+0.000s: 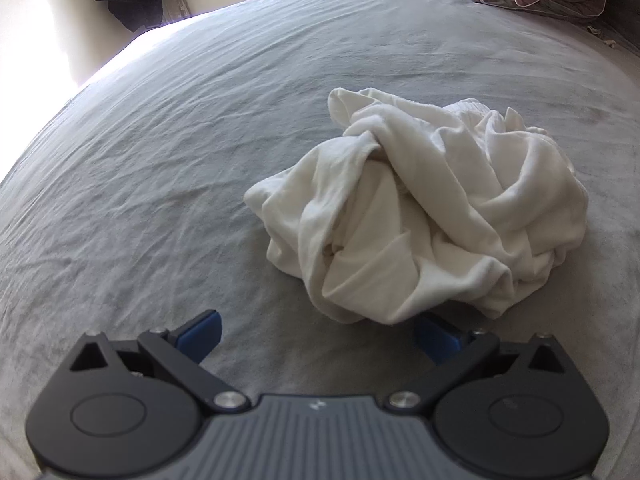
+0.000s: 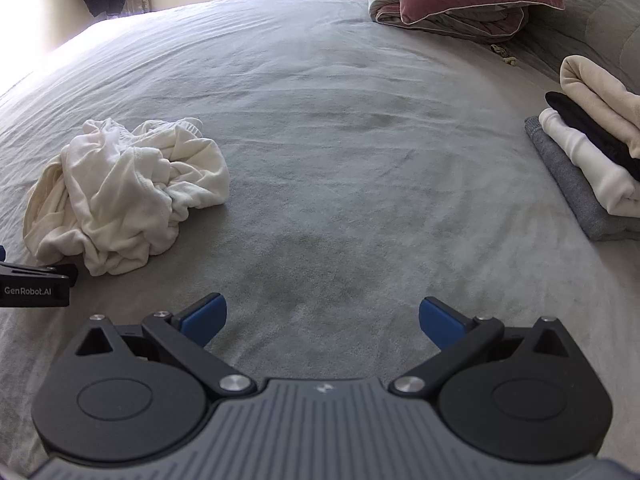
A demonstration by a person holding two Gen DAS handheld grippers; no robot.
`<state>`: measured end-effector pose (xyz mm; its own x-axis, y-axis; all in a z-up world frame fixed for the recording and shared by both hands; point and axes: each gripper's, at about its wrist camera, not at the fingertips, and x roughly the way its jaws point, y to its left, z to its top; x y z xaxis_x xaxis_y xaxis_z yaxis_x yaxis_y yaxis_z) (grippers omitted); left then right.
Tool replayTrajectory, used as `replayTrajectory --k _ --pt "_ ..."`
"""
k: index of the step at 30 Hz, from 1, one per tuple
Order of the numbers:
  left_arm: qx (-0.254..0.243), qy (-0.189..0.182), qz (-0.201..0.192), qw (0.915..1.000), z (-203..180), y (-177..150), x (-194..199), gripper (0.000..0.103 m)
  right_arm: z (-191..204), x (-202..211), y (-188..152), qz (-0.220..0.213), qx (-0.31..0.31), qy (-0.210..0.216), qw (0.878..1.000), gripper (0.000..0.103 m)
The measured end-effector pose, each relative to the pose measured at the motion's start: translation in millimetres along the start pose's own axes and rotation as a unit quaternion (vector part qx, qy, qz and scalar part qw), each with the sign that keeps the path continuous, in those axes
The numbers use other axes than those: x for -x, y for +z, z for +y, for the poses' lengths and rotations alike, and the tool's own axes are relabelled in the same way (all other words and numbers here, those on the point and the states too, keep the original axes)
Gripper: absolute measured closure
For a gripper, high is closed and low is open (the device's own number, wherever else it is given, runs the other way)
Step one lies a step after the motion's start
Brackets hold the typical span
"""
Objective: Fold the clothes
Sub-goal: 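Grasp the white garment's ribbed waistband with the left gripper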
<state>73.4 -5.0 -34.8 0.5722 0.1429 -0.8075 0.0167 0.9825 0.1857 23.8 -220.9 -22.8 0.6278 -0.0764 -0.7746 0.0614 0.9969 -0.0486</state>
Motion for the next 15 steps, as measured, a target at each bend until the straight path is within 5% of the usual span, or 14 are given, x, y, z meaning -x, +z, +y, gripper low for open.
replayTrajectory --k 15 --pt "-0.031 0.007 -0.032 0.999 -12 -2 -3 0.0 -4 -28 -2 0.029 0.031 0.014 0.999 0.0"
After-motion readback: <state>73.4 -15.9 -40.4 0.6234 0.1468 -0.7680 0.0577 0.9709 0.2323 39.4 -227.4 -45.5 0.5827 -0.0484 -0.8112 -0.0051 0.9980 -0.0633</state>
